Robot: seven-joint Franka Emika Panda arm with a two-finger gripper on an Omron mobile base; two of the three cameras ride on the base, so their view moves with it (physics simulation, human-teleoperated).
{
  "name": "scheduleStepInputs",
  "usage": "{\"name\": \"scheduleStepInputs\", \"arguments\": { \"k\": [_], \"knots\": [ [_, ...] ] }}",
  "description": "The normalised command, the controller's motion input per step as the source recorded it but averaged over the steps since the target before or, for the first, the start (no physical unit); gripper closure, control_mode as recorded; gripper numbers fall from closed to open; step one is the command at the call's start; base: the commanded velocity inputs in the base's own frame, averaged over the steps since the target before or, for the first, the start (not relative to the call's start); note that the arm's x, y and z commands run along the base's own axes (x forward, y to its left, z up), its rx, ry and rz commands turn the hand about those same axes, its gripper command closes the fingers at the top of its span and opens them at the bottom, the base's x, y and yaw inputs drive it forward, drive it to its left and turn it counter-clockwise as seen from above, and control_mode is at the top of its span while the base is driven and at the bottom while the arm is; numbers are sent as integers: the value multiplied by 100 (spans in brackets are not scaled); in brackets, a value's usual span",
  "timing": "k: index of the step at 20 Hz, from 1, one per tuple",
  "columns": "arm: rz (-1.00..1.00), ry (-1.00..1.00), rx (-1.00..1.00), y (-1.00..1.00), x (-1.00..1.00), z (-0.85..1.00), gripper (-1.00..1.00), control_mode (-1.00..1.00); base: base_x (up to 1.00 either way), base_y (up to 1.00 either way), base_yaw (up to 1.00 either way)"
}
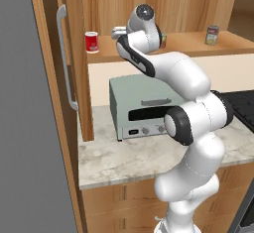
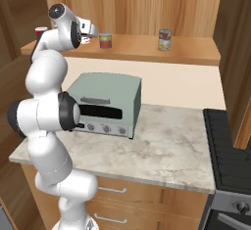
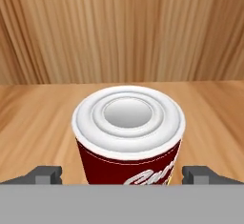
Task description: Stack two cans on top of the other two cans in the cabinet.
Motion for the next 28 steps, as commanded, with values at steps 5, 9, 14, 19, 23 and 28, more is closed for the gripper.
{"name": "scheduleStepInputs", "arguments": {
  "k": [5,9,14,19,23,28],
  "knots": [
    [0,0,-4,0,9,-2,100,-100,0,0,0],
    [0,0,0,0,2,0,100,-100,0,0,0],
    [0,0,0,0,0,1,100,-100,0,0,0],
    [0,-1,0,0,-17,16,100,-100,0,0,0],
    [0,-2,0,0,-19,21,100,-100,0,0,0],
    [-2,-1,0,-7,-14,29,100,-100,0,0,0]
  ]
}}
